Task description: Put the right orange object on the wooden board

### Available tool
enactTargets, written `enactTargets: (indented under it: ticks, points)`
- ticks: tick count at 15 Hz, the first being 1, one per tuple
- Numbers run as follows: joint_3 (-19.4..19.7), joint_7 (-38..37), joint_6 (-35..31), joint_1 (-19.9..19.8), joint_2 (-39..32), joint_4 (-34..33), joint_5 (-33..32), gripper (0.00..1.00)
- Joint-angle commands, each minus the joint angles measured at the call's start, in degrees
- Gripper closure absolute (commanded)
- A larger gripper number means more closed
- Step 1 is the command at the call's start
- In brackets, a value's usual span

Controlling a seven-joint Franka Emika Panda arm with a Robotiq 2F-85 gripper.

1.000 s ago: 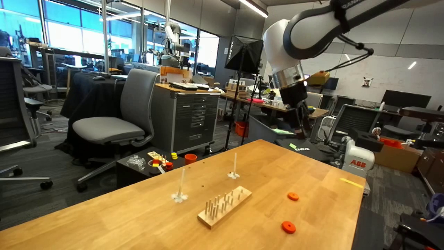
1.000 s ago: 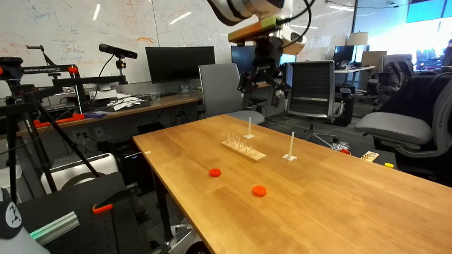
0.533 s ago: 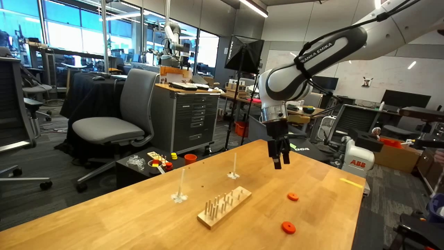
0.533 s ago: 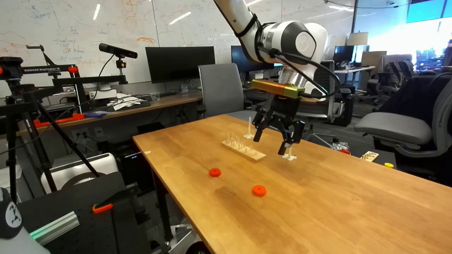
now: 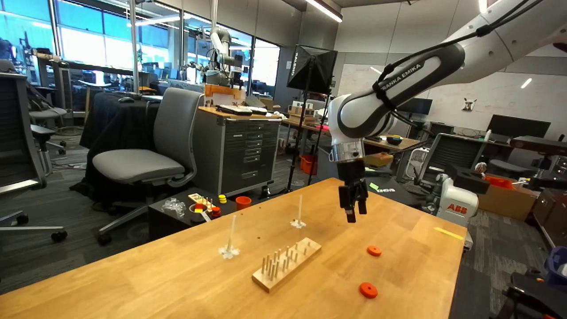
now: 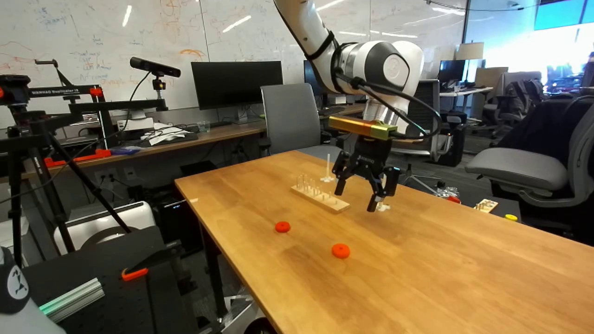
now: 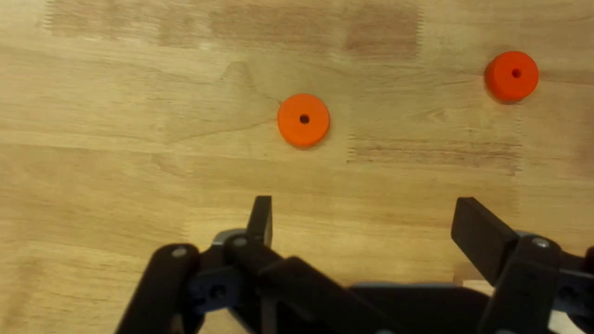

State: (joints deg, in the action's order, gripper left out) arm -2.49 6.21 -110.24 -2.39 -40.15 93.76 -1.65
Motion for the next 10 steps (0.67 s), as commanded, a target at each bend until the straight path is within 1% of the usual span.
enactTargets:
  ticks: [1,3,7,10]
  points:
    - [2.0,-2.5,-4.7,1.5,-1.7,1.6,-1.6,0.00]
    - [2.0,-2.1,-6.6,1.0,-2.9,2.2,-1.0,0.00]
    - [1.6,-1.1,-4.0,0.2,-5.5,0.8,0.0,0.00]
    - [1.6,-1.2,-4.3,0.3,-5.5,2.3,-0.1,0.00]
